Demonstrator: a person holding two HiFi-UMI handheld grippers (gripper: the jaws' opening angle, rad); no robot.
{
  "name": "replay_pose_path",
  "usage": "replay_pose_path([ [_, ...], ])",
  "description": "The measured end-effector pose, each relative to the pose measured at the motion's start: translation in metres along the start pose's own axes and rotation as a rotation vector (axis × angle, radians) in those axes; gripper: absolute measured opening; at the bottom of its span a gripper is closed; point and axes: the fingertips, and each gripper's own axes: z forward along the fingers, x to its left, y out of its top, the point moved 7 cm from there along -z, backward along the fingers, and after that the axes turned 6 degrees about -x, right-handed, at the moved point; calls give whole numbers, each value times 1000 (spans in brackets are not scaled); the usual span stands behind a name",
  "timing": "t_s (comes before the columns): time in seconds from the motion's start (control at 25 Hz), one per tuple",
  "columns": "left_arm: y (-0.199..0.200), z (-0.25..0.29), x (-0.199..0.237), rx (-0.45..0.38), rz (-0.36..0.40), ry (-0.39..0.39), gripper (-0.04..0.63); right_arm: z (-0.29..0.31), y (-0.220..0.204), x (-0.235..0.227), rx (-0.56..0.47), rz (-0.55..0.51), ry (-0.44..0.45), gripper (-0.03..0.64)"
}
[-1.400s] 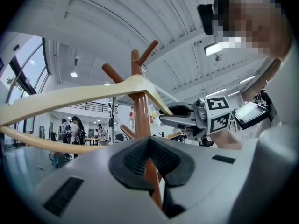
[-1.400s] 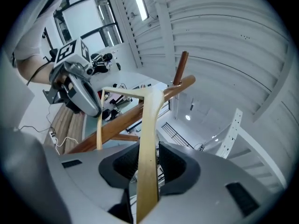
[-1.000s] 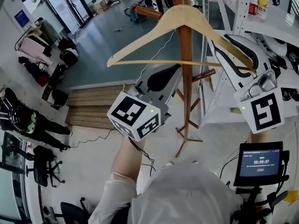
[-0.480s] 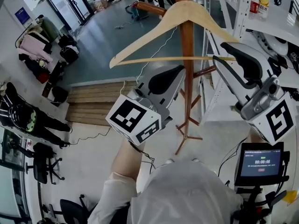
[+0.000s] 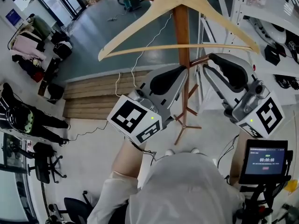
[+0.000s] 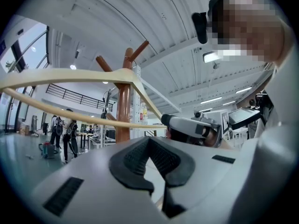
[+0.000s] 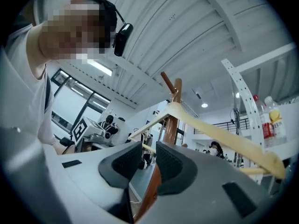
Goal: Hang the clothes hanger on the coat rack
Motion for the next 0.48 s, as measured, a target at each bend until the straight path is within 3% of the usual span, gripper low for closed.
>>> replay_pose_path([
  [0.24,-29,5,5,9,-85,-2,2,-4,-38,2,9,151,-27,64],
  [0.48,-54,8,5,39,-115,25,2,-8,-62,5,47,193,-71,40],
])
